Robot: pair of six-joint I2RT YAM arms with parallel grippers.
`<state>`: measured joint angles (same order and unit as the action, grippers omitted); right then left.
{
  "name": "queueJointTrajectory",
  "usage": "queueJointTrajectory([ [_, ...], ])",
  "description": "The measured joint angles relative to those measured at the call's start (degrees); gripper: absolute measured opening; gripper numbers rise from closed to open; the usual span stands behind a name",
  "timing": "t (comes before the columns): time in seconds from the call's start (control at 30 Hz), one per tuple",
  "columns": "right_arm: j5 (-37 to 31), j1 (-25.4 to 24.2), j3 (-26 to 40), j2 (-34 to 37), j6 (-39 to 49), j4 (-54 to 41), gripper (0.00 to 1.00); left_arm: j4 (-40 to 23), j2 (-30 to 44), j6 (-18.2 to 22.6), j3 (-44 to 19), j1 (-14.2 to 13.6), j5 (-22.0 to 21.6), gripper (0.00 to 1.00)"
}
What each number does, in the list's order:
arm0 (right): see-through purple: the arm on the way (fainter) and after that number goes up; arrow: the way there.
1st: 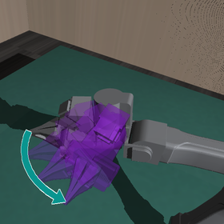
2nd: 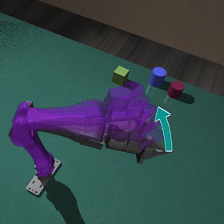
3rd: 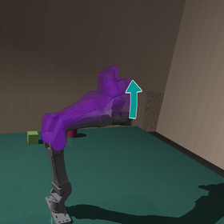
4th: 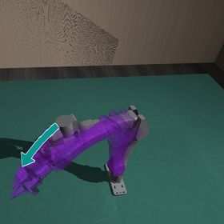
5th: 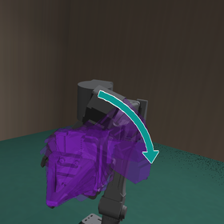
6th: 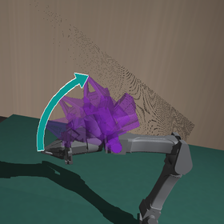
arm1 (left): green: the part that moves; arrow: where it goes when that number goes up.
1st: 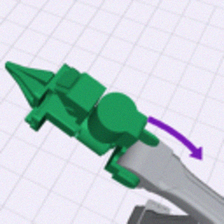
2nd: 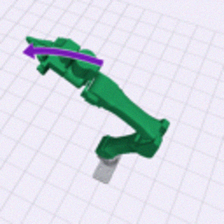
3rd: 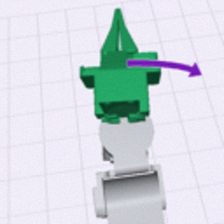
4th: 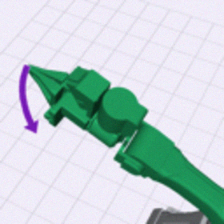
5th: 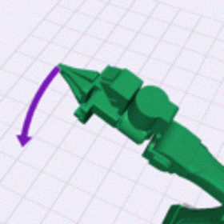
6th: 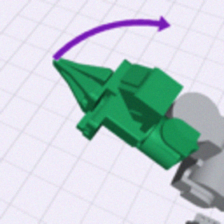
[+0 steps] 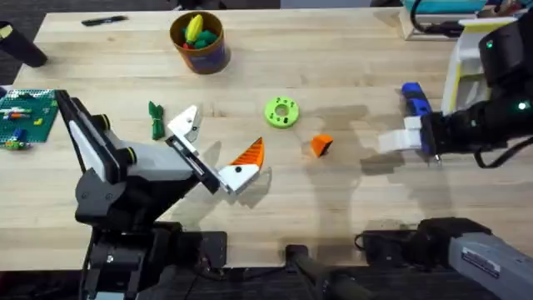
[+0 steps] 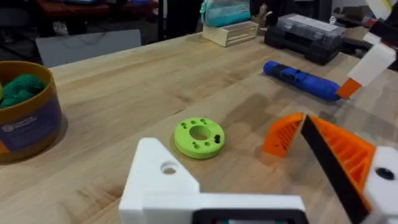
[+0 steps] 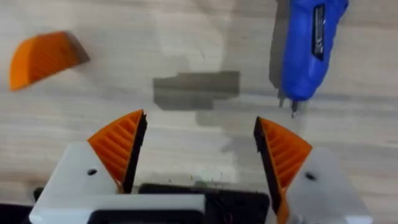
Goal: Pick up the gripper from the table and insert it into the empty holder that is missing its gripper. Then pick up a screw, insert it into the mounting hole, and use the screwdriver to tighten it. Finally, clean up the table by picking up the vegetable and placing it into the bucket.
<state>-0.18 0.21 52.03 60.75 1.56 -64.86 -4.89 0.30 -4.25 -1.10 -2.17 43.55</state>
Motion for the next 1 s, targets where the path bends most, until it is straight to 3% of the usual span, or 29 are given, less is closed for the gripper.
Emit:
queueJointTrajectory([
  [0.33, 16.83, 0.17, 0.00, 0.00, 0.00, 9.75, 0.994, -0.02, 0.02, -0.13, 0.00, 0.00, 0.00, 0.986],
  [0.5, 19.15, 3.28, 0.84, 0.00, -0.33, 8.96, 0.993, -0.01, 0.00, -0.13, 0.00, 0.00, 0.00, 0.986],
  [0.7, 15.27, 14.44, 6.96, 1.41, -3.25, 7.21, 0.994, -0.02, 0.00, -0.13, 0.00, 0.00, 0.00, 0.985],
  [0.9, 8.08, 28.09, 12.77, 8.31, -6.12, 6.04, 0.993, 0.00, 0.00, -0.13, 0.00, 0.00, 0.00, 0.986],
  [1.0, 6.02, 31.95, 12.98, 12.04, -6.45, 5.90, 0.993, -0.02, 0.00, -0.13, 0.00, 0.00, 0.00, 0.986],
])
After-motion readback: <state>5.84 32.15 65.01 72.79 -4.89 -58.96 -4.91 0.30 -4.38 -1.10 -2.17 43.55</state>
